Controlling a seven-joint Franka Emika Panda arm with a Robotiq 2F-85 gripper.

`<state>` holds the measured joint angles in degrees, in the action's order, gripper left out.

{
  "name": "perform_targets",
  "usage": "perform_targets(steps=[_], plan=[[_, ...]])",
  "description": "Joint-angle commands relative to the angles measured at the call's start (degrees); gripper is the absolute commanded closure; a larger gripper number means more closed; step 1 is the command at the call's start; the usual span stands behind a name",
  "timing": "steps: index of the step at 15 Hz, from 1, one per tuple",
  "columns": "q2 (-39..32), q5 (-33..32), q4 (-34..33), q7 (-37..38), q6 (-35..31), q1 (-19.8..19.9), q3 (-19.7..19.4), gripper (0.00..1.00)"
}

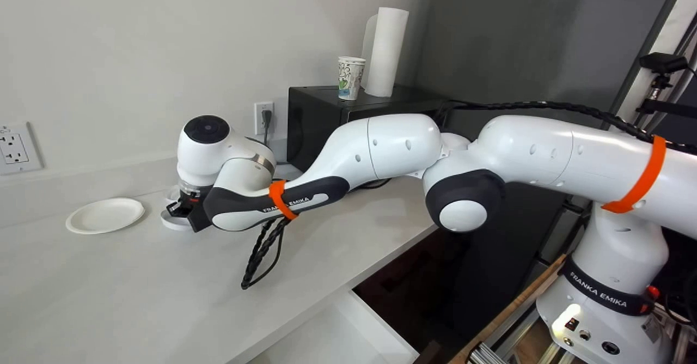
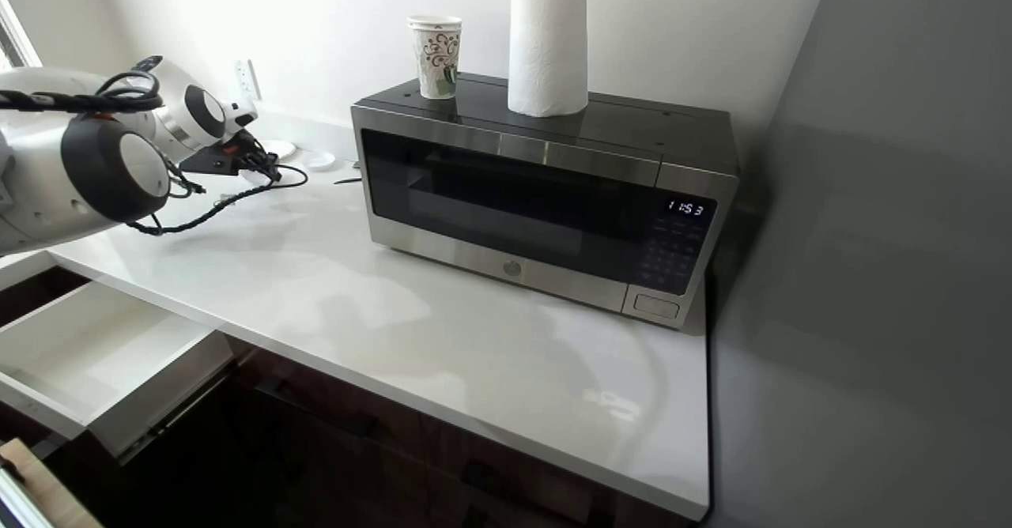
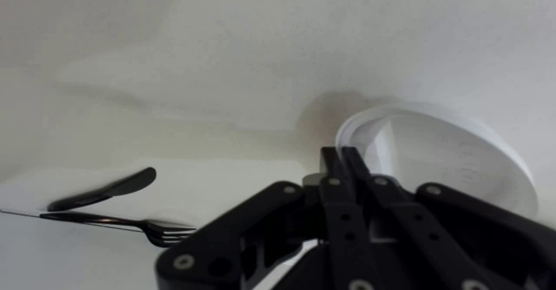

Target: Put the lid on the microwave

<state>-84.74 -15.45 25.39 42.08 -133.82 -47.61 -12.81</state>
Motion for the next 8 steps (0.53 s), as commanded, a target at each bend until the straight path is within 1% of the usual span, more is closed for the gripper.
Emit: perform_targets(steps=[1,8], plan=[[1.7,2.6,0.0,0.9,3.9,1.0,2.2,1.00],[6.4,2.4,0.0,9.1,1.4,2.8,0.9,1.00]])
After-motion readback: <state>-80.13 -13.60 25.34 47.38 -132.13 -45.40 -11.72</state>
